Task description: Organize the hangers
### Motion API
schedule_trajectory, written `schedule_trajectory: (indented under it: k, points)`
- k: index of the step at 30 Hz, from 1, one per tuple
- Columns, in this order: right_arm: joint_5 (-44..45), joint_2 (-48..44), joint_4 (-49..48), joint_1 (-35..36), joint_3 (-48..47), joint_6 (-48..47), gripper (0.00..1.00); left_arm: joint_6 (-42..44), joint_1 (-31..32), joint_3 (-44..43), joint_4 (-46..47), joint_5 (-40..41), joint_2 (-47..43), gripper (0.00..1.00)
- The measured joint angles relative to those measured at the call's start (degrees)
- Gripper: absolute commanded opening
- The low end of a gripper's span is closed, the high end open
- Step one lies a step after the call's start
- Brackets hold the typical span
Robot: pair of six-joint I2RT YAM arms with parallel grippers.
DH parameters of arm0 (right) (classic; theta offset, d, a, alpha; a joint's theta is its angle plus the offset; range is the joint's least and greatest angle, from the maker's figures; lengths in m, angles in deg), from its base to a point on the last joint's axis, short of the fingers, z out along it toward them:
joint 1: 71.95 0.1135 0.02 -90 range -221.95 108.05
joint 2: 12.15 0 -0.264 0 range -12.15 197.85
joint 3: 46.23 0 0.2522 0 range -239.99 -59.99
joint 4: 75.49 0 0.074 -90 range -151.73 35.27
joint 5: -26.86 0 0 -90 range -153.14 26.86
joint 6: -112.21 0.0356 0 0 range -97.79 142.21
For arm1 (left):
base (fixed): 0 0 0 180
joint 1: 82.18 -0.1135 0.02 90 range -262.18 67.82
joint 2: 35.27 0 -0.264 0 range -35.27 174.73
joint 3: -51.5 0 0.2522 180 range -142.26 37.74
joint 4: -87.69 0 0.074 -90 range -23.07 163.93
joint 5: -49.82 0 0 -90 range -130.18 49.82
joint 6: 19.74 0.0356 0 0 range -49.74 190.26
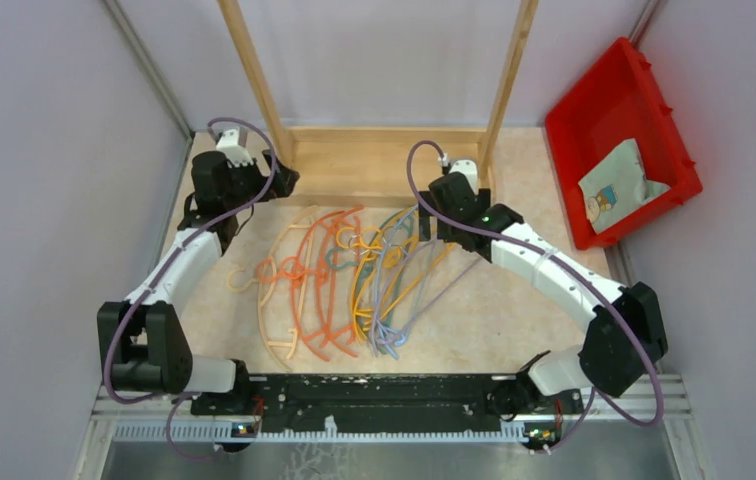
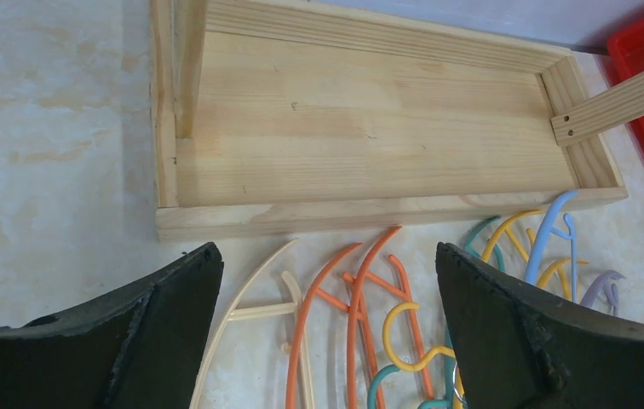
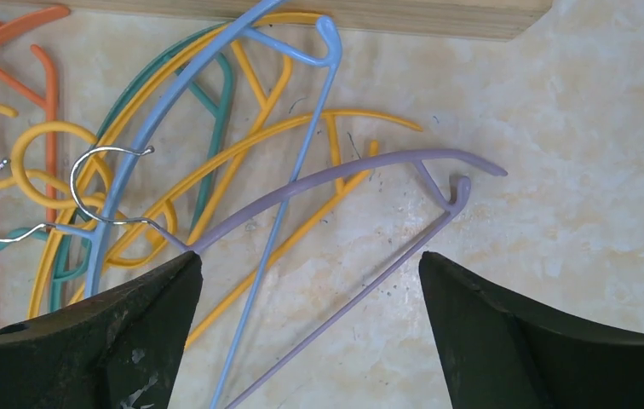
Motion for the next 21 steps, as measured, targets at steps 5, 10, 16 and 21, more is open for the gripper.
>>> schedule_trajectory:
  k: [5, 10, 16, 21]
  points:
    - [-4.9, 0.1, -0.7, 0.0, 0.2, -2.8, 0.87, 0.5, 0.4, -0.2, -0.9, 0.2, 0.0, 1.00]
    - [-12.8, -0.3, -5.1, 0.4, 3.8, -2.1, 0.74, 1.7, 2.5, -2.6, -5.0, 1.4, 0.2, 1.00]
    - [-18.0, -1.8, -7.6, 3.6, 10.0, 2.4, 0.65, 1.9, 7.2, -3.1, -9.2, 4.3, 0.2, 1.00]
    - [-18.8, -2.2, -8.4, 5.4, 10.7, 7.2, 0.61, 2.0, 8.2, -2.6, -11.1, 5.7, -0.1, 1.00]
